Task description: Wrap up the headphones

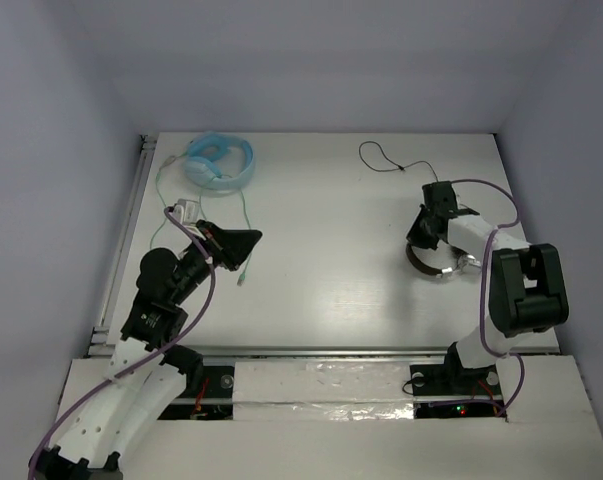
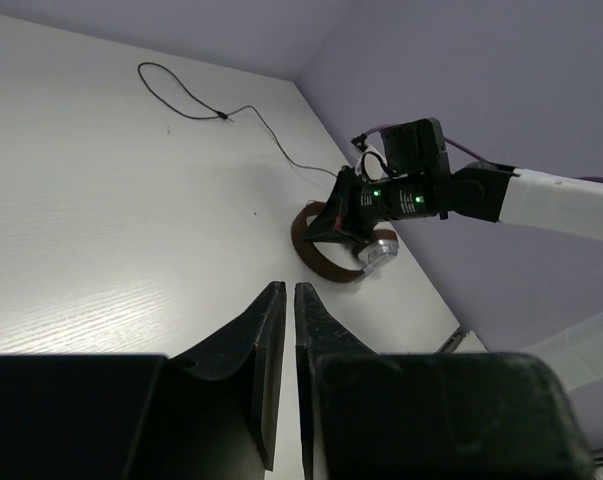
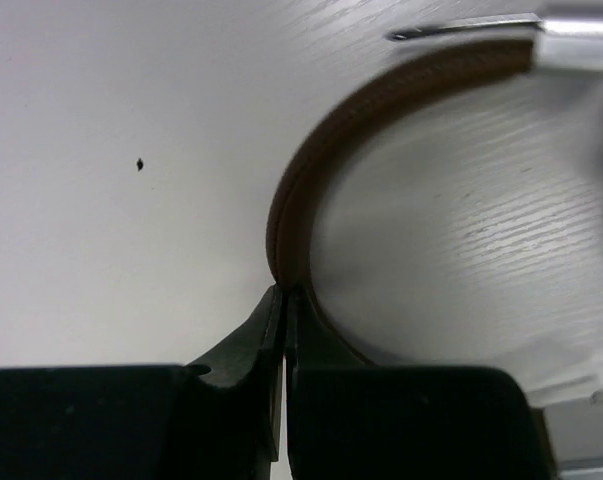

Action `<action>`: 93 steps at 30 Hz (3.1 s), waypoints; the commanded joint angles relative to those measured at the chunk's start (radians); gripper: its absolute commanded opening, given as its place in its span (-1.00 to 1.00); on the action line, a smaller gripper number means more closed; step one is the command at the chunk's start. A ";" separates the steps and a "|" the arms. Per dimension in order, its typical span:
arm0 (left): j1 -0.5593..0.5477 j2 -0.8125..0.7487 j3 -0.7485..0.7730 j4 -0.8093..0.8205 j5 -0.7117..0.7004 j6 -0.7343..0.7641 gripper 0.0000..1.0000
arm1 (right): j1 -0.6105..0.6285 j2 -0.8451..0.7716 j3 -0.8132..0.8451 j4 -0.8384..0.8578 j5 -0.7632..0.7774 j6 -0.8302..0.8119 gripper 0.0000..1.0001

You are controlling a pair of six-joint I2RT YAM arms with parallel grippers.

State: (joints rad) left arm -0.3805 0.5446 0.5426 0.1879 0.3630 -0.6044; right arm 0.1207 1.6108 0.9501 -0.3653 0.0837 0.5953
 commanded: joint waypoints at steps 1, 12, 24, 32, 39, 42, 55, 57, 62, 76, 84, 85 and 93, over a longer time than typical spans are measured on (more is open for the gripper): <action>-0.006 -0.011 -0.001 0.021 -0.030 0.000 -0.86 | 0.054 -0.066 0.002 0.015 -0.151 0.034 -1.00; -0.006 0.087 0.060 -0.166 -0.220 0.020 -1.00 | 0.347 0.050 0.059 0.354 -0.298 0.388 -0.27; -0.173 0.251 0.097 -0.122 -0.399 -0.011 -1.00 | 0.356 -0.188 0.067 0.399 -0.249 0.216 0.75; -0.462 0.700 0.244 -0.122 -0.748 -0.009 -0.97 | 0.356 -0.682 -0.118 0.312 -0.061 0.057 -1.00; -0.483 0.989 0.422 -0.131 -0.779 0.026 -0.16 | 0.356 -0.985 -0.246 0.276 -0.053 0.075 -1.00; -0.504 1.094 0.494 -0.166 -0.792 0.026 -0.12 | 0.356 -0.990 -0.246 0.235 -0.076 0.040 -0.68; -0.567 1.350 0.715 -0.284 -0.846 0.015 0.02 | 0.356 -1.052 -0.315 0.285 -0.161 0.027 0.04; -0.567 1.382 0.731 -0.309 -0.860 0.012 0.01 | 0.356 -1.066 -0.318 0.282 -0.148 0.046 0.03; -0.577 1.426 0.747 -0.347 -0.913 0.003 -0.01 | 0.356 -1.105 -0.321 0.281 -0.102 0.080 -0.07; -0.595 1.502 0.772 -0.335 -0.918 0.000 -1.00 | 0.356 -1.098 -0.329 0.286 -0.141 0.109 -0.81; -0.525 1.174 0.728 -0.381 -0.785 0.107 -1.00 | 0.356 -1.048 -0.373 0.348 -0.182 0.060 0.10; -0.509 1.131 0.726 -0.396 -0.761 0.124 -1.00 | 0.356 -1.028 -0.379 0.370 -0.211 0.058 0.17; -0.362 0.810 0.747 -0.591 -0.587 0.219 -1.00 | 0.356 -0.771 -0.159 0.540 -0.309 -0.073 0.34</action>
State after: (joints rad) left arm -0.7708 1.4326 1.2640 -0.3294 -0.3283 -0.4179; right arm 0.4789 0.7925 0.6388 0.0162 -0.1703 0.6228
